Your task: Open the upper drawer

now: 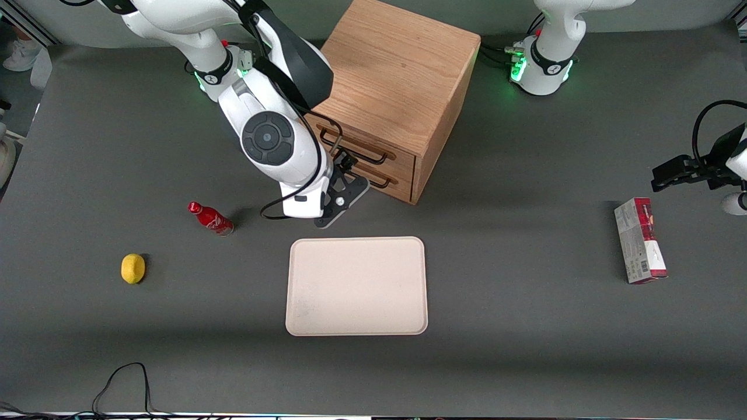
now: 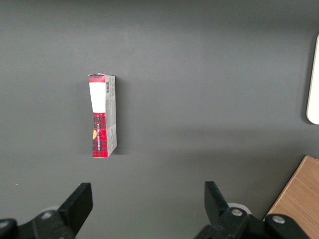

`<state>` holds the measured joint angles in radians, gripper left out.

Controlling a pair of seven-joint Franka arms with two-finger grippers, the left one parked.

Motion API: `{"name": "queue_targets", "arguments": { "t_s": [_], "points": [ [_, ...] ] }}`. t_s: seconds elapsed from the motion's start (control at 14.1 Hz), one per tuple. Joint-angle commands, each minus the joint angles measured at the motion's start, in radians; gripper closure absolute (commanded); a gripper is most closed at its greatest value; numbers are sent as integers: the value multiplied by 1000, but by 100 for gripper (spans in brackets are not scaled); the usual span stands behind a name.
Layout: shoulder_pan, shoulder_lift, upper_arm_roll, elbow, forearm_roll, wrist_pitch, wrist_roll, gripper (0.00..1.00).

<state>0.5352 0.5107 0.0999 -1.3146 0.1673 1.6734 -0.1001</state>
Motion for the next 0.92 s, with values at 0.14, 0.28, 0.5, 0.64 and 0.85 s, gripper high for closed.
{"name": "queue_targets", "arguments": {
  "t_s": [0.14,0.28,0.5,0.64,0.85],
  "points": [
    [0,42,14,41,76,-26,-104,0],
    [0,43,14,41,78,-63,-148,0],
    [-6,46,14,41,101,-125,-237,0],
    [-11,46,12,41,115,-135,-268,0],
    [-12,48,11,40,115,-156,-271,0]
  ]
}}
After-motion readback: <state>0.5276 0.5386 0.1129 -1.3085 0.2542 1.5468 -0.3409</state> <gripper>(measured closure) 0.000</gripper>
